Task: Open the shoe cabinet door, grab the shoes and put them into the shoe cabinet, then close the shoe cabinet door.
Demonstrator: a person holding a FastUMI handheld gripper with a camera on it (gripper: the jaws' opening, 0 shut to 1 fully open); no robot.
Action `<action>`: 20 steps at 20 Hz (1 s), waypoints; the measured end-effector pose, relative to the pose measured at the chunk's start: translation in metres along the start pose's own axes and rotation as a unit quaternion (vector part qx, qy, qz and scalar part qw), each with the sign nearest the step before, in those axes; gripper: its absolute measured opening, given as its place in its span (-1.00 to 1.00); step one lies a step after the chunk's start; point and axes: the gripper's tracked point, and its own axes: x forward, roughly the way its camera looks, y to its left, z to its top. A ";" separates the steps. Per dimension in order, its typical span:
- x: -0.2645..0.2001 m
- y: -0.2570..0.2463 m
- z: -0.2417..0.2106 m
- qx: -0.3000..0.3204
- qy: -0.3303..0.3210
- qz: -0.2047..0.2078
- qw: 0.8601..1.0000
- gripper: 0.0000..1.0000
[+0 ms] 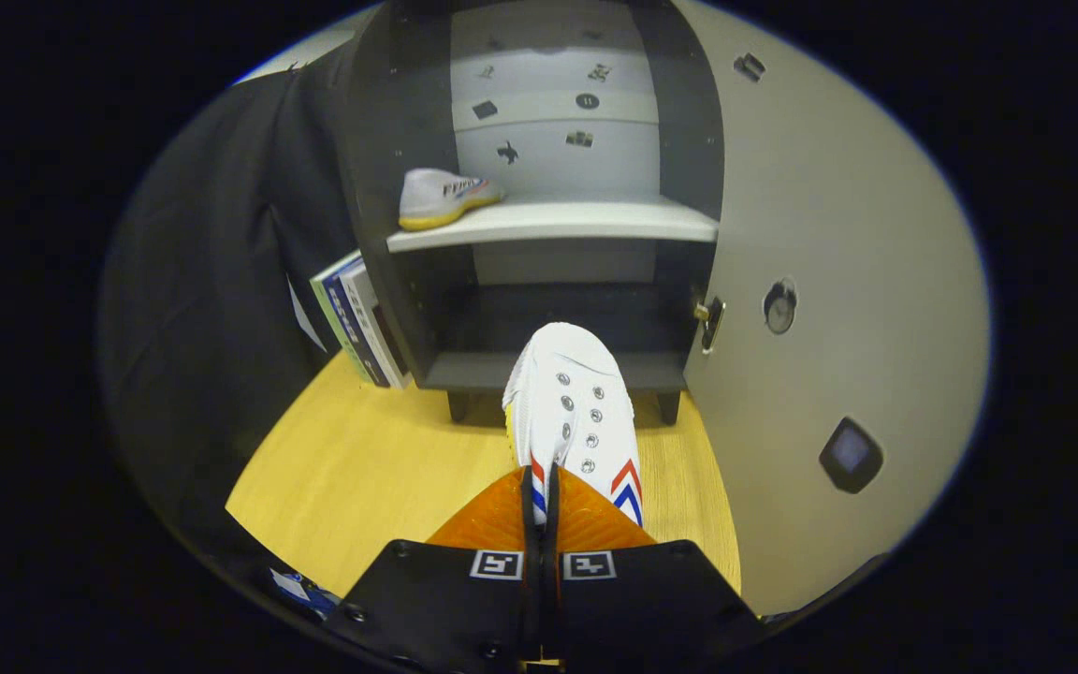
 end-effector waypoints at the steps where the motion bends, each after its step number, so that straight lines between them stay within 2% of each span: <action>1: -0.008 0.002 0.015 0.003 -0.016 0.004 1.000 -0.97; 5: -0.025 0.010 0.090 -0.005 -0.085 0.006 0.996 -0.97; 10: -0.010 0.004 0.166 -0.018 -0.146 -0.007 0.989 -0.97; 15: 0.030 -0.009 0.233 -0.021 -0.173 -0.023 0.984 -0.97; 20: 0.093 -0.021 0.277 -0.047 -0.161 -0.043 0.985 -0.98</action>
